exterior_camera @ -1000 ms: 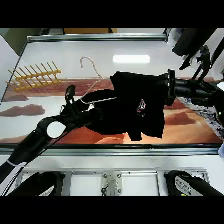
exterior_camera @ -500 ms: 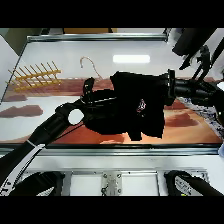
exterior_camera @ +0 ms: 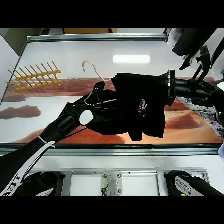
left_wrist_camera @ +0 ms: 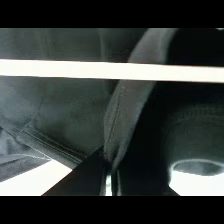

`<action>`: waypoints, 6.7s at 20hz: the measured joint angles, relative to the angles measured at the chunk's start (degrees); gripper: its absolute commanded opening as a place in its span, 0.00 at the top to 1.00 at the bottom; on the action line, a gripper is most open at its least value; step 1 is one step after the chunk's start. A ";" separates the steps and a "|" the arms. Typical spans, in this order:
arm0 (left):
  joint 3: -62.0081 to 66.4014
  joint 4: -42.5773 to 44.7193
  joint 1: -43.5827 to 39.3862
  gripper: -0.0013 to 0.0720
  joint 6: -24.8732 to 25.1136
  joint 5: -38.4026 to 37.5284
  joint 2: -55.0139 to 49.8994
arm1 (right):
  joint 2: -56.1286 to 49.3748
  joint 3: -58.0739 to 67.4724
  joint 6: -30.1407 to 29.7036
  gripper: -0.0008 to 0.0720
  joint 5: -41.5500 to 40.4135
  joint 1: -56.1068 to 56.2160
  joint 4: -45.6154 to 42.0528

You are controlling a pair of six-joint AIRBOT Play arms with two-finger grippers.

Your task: Fold the clothes and pants, and hang the long-sleeved shirts on hangers.

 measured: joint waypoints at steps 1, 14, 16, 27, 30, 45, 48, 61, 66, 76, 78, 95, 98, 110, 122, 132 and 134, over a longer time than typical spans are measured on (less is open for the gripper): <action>0.02 0.09 0.07 0.96 0.02 -0.20 -0.04 | -0.07 0.00 0.00 0.95 0.00 0.02 -0.02; 0.04 0.20 4.79 0.96 0.07 -2.84 5.53 | 0.20 0.00 6.43 0.96 -1.31 0.09 3.82; 0.04 0.22 6.21 0.96 0.28 -2.99 5.99 | 0.68 0.00 7.23 0.96 -2.23 0.07 5.73; 0.09 5.75 19.10 0.96 3.10 -11.08 11.61 | 5.25 0.00 12.50 0.96 -7.45 0.09 8.07; 0.09 6.64 22.32 0.96 4.15 -12.61 12.68 | 6.45 0.00 13.62 0.96 -8.52 0.09 8.09; 0.11 5.27 22.91 0.96 7.17 -11.45 13.29 | 8.52 0.00 17.03 0.96 -12.07 0.11 15.32; 0.13 4.39 24.55 0.96 7.58 -11.52 13.31 | 8.81 0.00 18.29 0.96 -11.91 0.13 15.54; 0.11 2.93 30.67 0.96 10.23 -13.55 13.33 | 9.49 0.00 22.14 0.96 -11.41 0.15 12.26; 0.07 -1.40 31.21 0.96 13.27 -13.51 13.29 | 9.53 0.04 22.93 0.96 -11.80 0.13 11.82; 0.04 -5.07 29.68 0.96 15.10 -12.46 13.27 | 9.53 0.04 23.52 0.96 -12.57 0.11 16.31; 0.04 -5.46 30.03 0.96 15.15 -12.31 13.27 | 9.53 0.04 23.58 0.96 -12.61 0.11 16.92; 0.07 -6.34 37.66 0.96 17.70 -14.12 13.31 | 9.64 0.04 24.96 0.96 -11.80 0.17 9.81; 0.07 -5.99 37.77 0.96 18.69 -14.53 13.29 | 9.64 0.04 24.94 0.96 -11.85 0.13 7.72; 2.78 -6.38 44.24 0.96 21.59 -19.06 13.29 | 9.66 0.04 24.50 0.96 -11.96 0.09 5.11; 15.69 -4.74 46.99 0.96 25.07 -25.64 13.25 | 9.70 0.09 24.52 0.96 -11.21 0.09 -0.09; 28.89 -5.29 35.74 0.96 26.08 -31.45 13.29 | 9.60 -5.88 15.32 0.96 -7.45 0.11 2.67; 29.66 -5.60 33.35 0.96 26.08 -31.87 13.29 | 9.57 -10.05 11.47 0.96 -6.16 0.17 7.58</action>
